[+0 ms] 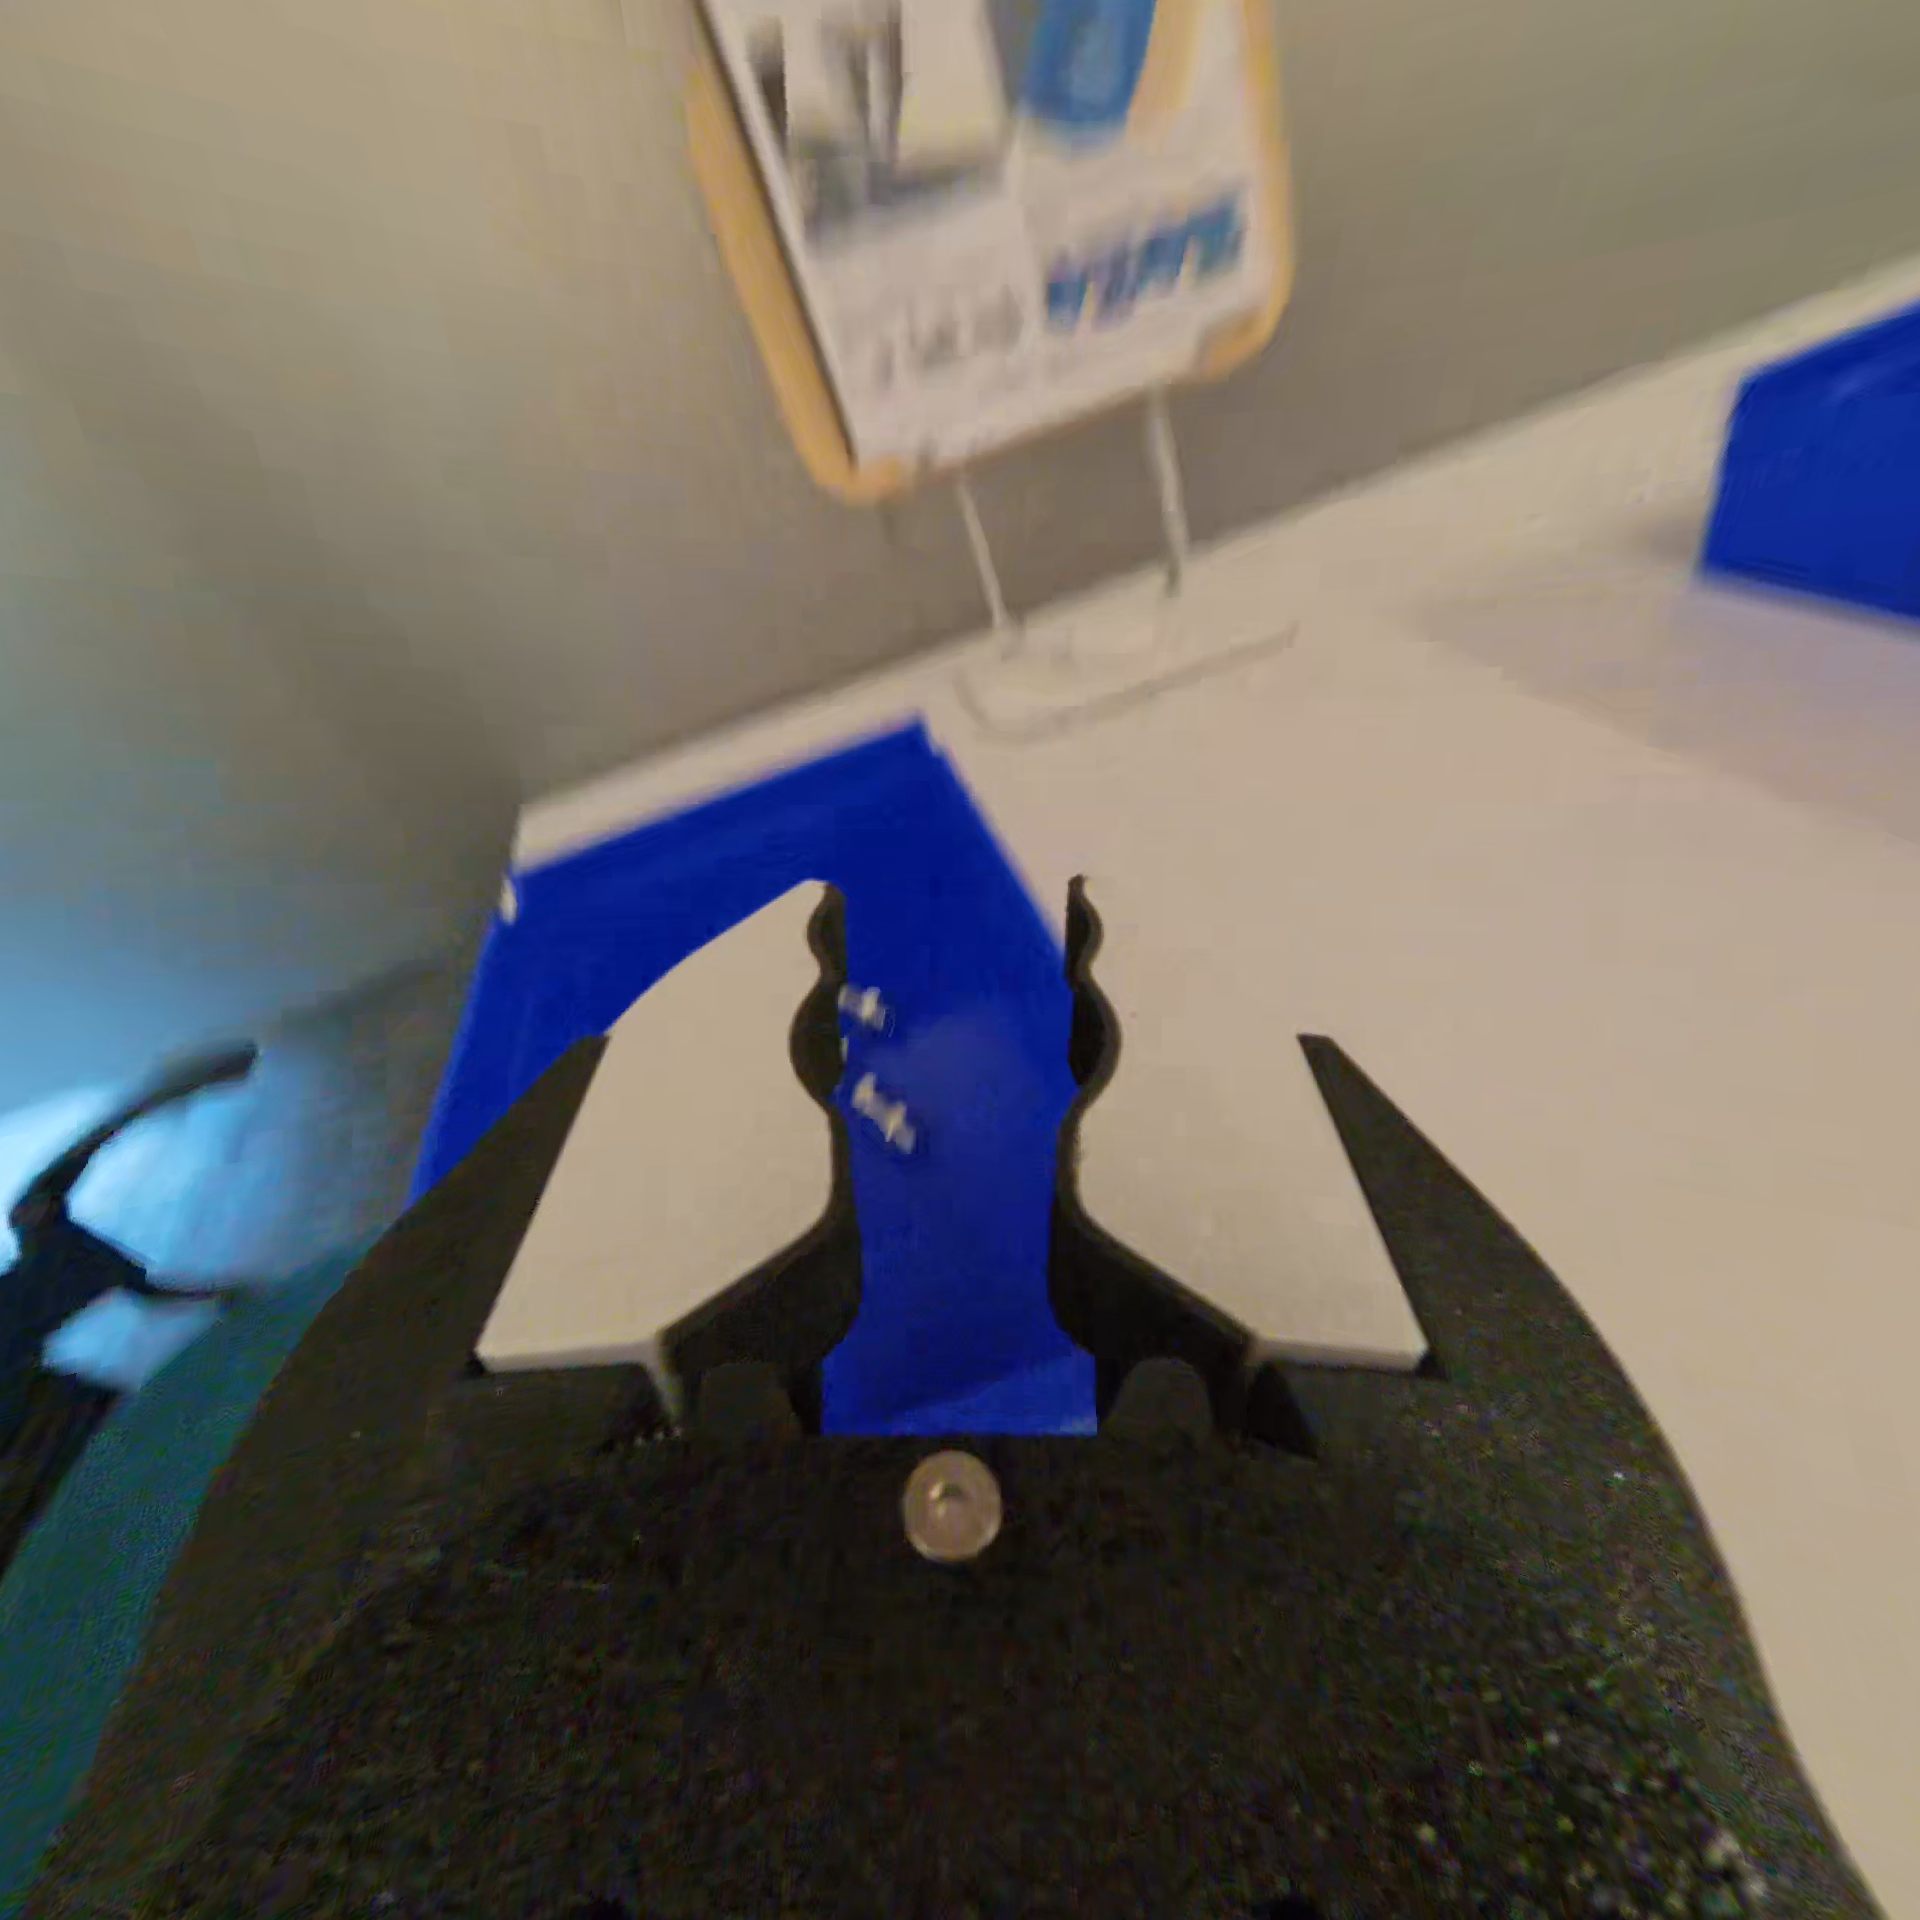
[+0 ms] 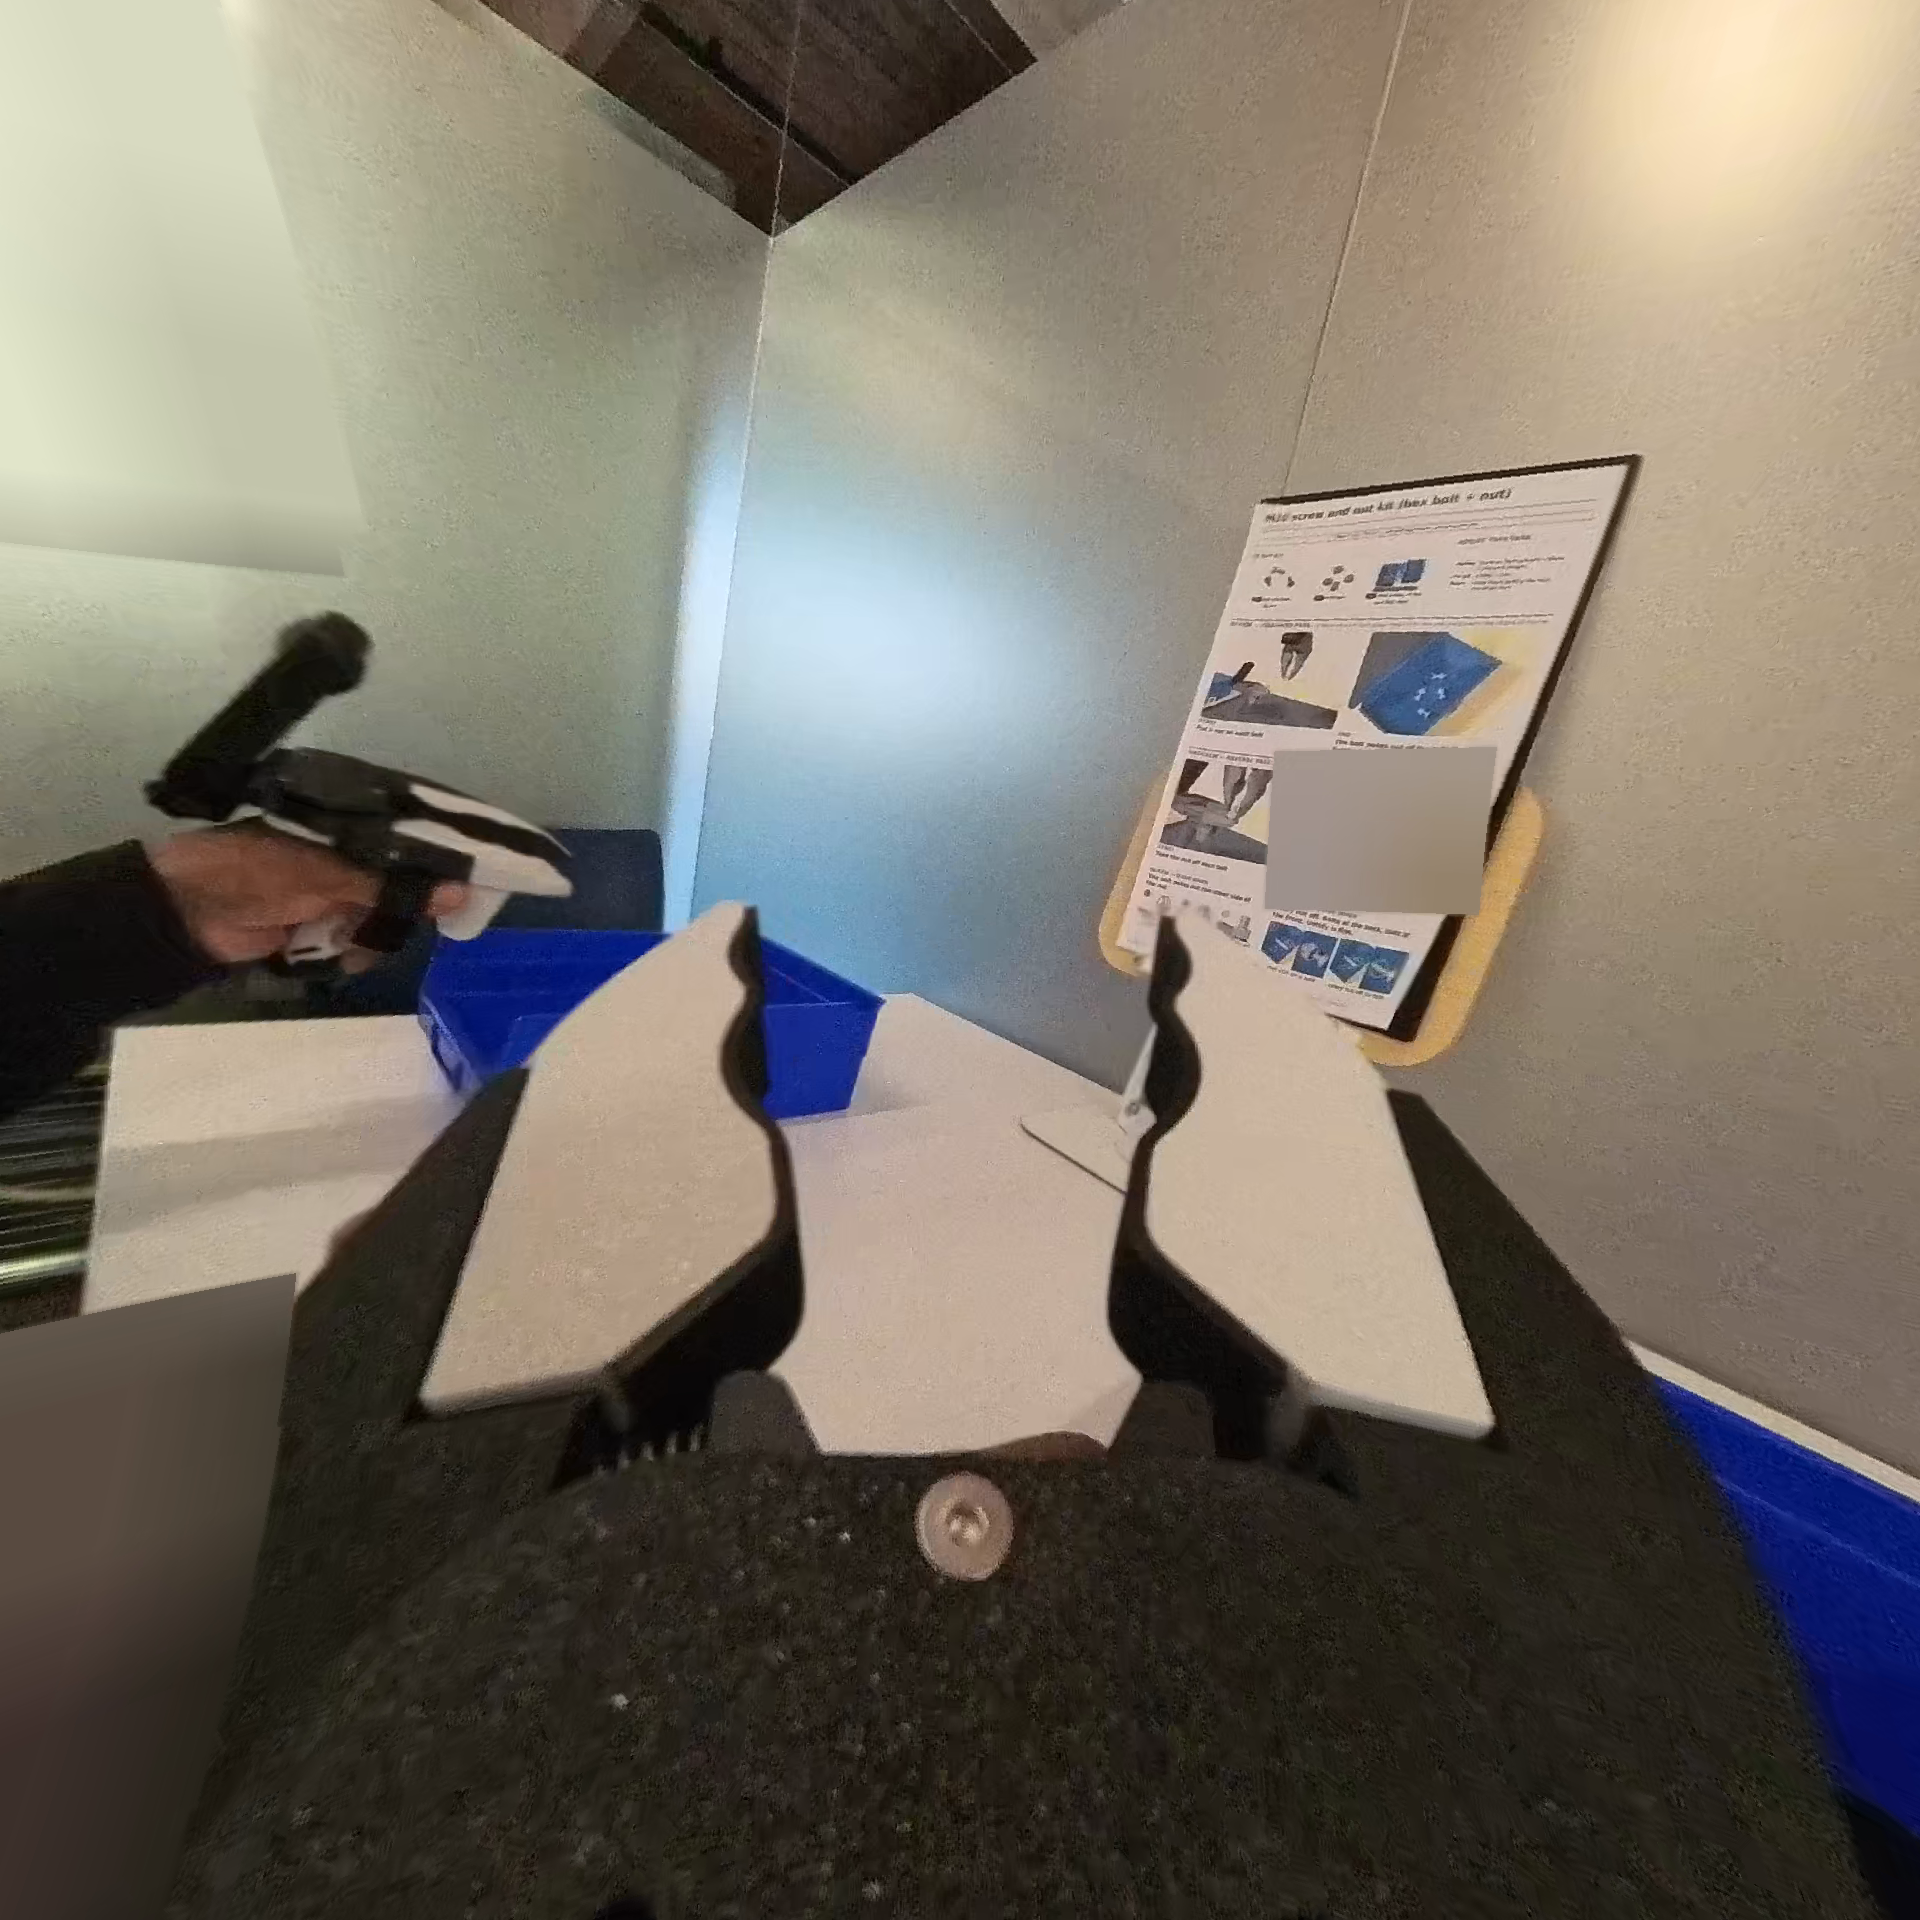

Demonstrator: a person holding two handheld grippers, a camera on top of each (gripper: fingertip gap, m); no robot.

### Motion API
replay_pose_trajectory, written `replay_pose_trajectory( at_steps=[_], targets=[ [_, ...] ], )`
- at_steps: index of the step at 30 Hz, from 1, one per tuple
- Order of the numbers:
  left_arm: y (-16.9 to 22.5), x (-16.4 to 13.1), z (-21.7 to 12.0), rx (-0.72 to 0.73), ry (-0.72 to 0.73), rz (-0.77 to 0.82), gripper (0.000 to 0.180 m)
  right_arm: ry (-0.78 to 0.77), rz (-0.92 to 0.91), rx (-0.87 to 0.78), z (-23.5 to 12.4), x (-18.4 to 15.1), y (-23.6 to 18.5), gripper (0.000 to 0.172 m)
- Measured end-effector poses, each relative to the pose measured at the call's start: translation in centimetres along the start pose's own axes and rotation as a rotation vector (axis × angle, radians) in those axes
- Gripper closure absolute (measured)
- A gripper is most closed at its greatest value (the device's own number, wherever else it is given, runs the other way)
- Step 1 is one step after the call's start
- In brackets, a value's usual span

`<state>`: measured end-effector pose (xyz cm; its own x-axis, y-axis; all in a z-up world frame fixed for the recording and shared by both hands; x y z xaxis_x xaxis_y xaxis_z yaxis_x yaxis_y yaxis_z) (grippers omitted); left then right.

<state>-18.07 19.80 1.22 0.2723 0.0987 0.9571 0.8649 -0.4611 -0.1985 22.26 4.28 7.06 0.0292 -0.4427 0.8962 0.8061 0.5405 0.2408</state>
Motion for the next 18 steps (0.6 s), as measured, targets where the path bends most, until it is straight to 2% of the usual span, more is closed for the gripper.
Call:
replay_pose_trajectory(
  at_steps=[2, 5, 8, 12, 17, 18],
  targets=[
    [-2.2, -3.2, 2.3, -0.023, -0.26, -0.018, 0.139, -0.014, -0.001, 0.012, 0.5, -0.6, -0.9, 0.087],
    [-4.8, -7.3, 6.0, -0.007, -0.545, -0.047, 0.133, -0.06, -0.033, 0.009, 1.0, -1.6, -2.0, 0.09],
    [-4.5, -10.1, 8.8, -0.084, -0.757, -0.151, 0.138, -0.103, -0.079, 0.015, 1.7, -2.6, -3.1, 0.097],
    [-4.5, -11.8, 11.4, -0.097, -0.857, -0.228, 0.142, -0.151, -0.129, 0.029, 1.8, -3.1, -3.9, 0.102],
    [-4.9, -13.8, 12.9, -0.098, -0.934, -0.309, 0.143, -0.153, -0.133, 0.028, 1.3, -3.1, -3.8, 0.106],
    [-5.1, -13.9, 13.1, -0.087, -0.926, -0.302, 0.15, -0.155, -0.126, 0.027, 1.3, -3.2, -3.7, 0.107]
  ],
)
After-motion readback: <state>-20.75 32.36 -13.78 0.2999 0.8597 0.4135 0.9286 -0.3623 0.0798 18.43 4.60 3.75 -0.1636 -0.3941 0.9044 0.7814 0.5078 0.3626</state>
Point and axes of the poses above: each gripper's, where its closed fingertips meet, z out along the fingers, x out of its top, y = z × x across the jaws, the point moved 3 cm from there along -z, back along the fingers, and after that the axes turned 4 degrees about -z, right-handed, at the moved point
